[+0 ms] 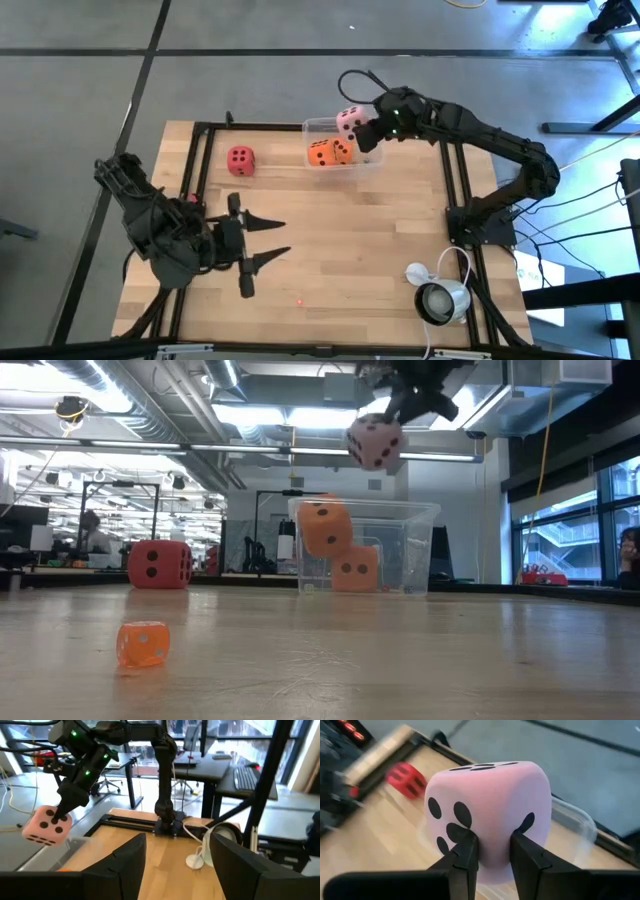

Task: Pick & Place Dice
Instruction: Put the large pink dice into the transparent bin

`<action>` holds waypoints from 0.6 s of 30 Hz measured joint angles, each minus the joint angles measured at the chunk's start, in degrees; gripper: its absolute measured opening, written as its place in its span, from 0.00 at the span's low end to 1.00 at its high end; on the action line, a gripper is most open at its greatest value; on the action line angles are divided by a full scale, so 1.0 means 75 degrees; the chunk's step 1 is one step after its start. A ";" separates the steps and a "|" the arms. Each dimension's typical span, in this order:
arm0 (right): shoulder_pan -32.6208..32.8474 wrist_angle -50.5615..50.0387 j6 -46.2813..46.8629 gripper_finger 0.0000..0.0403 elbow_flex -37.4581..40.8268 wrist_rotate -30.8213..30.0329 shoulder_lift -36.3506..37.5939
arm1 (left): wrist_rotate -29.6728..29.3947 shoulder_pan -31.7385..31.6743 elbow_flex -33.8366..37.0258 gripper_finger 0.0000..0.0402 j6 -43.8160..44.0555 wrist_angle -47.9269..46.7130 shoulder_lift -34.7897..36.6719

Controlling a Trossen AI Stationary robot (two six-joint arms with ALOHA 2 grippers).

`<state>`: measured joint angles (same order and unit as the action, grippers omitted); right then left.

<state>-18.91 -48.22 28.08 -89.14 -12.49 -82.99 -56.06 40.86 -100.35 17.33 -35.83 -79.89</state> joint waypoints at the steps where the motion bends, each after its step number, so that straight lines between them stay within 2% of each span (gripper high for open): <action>1: -0.0102 -0.0135 0.0002 0.21 0.0000 0.0044 -0.0048 | -0.0038 0.0037 0.0318 0.51 -0.0011 0.0295 0.0147; 8: -0.0563 -0.0629 -0.0058 0.12 0.0000 0.0103 -0.0567 | -0.0130 0.0108 0.2794 0.50 -0.0252 0.2675 0.1380; 12: -0.0708 -0.0721 -0.0150 0.11 0.0000 0.0211 -0.0955 | -0.0124 0.0083 0.4207 0.50 -0.0099 0.3824 0.2035; 18: -0.0830 -0.0830 -0.0204 0.04 0.0000 0.0271 -0.1551 | -0.0130 0.0091 0.5657 0.50 0.0100 0.5027 0.2960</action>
<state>-25.13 -54.44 26.55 -89.14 -10.46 -94.62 -57.04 41.54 -57.93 18.08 1.87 -57.69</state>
